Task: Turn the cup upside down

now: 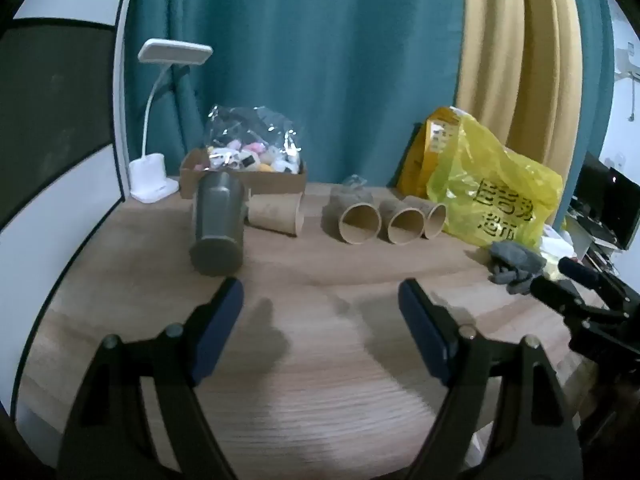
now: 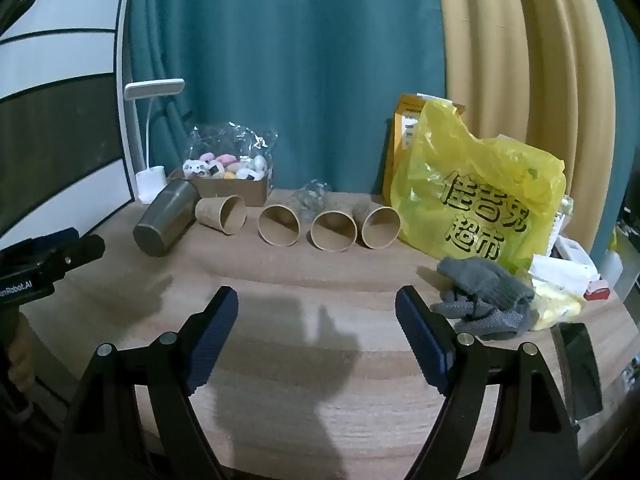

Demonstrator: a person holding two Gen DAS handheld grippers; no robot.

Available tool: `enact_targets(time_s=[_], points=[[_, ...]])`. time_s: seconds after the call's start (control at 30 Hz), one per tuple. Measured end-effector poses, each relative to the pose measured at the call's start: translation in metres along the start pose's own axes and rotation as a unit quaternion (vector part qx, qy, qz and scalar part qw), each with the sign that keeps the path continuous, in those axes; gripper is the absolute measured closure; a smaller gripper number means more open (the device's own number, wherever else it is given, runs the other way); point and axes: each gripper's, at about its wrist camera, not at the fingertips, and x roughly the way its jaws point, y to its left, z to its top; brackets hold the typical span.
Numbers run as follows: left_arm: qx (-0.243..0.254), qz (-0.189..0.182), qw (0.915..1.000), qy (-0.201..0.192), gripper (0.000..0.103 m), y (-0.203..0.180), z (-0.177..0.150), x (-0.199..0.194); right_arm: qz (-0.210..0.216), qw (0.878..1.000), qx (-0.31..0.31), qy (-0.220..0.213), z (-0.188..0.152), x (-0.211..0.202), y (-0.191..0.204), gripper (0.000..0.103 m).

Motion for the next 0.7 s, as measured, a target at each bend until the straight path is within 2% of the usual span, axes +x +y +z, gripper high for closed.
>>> enact_targets(time_s=[0.17, 0.27, 0.33, 0.43, 0.7], points=[[-0.010, 0.000, 0.9999, -0.004, 0.022, 0.009, -0.004, -0.002, -0.001, 1.000, -0.001, -0.001, 0.004, 0.002, -0.001, 0.019], [-0.016, 0.004, 0.9998, 0.007, 0.022, 0.015, -0.002, 0.007, 0.000, 1.000, 0.000, -0.002, 0.006, 0.003, -0.002, 0.019], [-0.013, 0.014, 0.9998, 0.005, 0.022, 0.008, -0.003, 0.005, 0.000, 1.000, 0.000, -0.002, 0.007, 0.004, 0.001, 0.019], [-0.013, 0.014, 0.9998, 0.005, 0.022, 0.013, -0.002, 0.007, 0.003, 1.000, 0.004, -0.002, 0.011, 0.003, -0.008, 0.019], [-0.012, 0.014, 0.9998, 0.004, 0.022, 0.014, -0.002, 0.007, -0.001, 1.000, 0.003, 0.000, 0.011, 0.005, -0.001, 0.019]])
